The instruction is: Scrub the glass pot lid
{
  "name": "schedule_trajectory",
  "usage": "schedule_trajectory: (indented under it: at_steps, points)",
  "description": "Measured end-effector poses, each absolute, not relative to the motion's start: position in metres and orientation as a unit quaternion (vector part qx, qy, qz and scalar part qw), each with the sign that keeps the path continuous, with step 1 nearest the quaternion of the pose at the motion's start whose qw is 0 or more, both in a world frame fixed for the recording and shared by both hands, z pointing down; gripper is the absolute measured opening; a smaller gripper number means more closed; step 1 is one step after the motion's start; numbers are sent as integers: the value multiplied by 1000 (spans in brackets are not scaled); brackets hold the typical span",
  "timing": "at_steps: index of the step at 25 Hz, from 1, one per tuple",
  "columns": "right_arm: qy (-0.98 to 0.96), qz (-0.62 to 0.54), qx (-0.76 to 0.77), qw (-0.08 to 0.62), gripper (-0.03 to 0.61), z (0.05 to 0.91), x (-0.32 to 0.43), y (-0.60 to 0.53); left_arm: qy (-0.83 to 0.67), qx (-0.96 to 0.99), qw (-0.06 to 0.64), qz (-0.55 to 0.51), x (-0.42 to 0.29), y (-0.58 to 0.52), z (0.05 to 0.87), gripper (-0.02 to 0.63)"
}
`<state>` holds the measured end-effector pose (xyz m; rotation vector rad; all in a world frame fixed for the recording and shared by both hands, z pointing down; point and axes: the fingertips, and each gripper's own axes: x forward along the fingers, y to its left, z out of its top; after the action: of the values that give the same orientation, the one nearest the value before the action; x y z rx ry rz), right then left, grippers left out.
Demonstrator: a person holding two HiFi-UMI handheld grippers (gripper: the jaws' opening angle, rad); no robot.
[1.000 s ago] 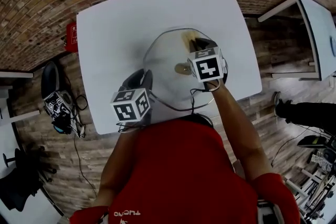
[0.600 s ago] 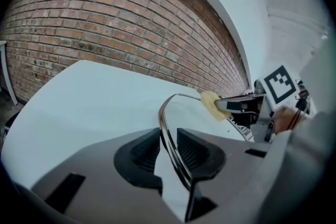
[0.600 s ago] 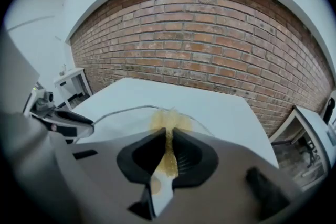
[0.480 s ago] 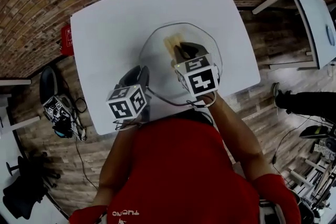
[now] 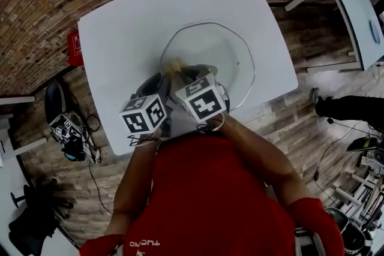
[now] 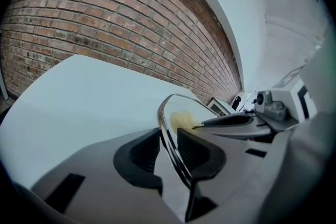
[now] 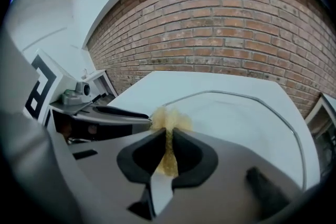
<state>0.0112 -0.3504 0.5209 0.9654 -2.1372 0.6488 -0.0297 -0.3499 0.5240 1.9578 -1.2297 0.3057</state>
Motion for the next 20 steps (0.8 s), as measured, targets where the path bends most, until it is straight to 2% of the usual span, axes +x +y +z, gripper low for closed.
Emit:
schedule_trajectory:
  at_steps: [5,16,20]
  points:
    - [-810,223,393,374,54,526,35,-353,-484,773,390,127,-30,-351,525,110]
    - [-722,214,509,417,52,527,185,-373,-482,774,388,136,-26,-349,523,110]
    - [-701,205,538,420,54,521,214,-373,-484,772,388,137,-28,-350,523,110]
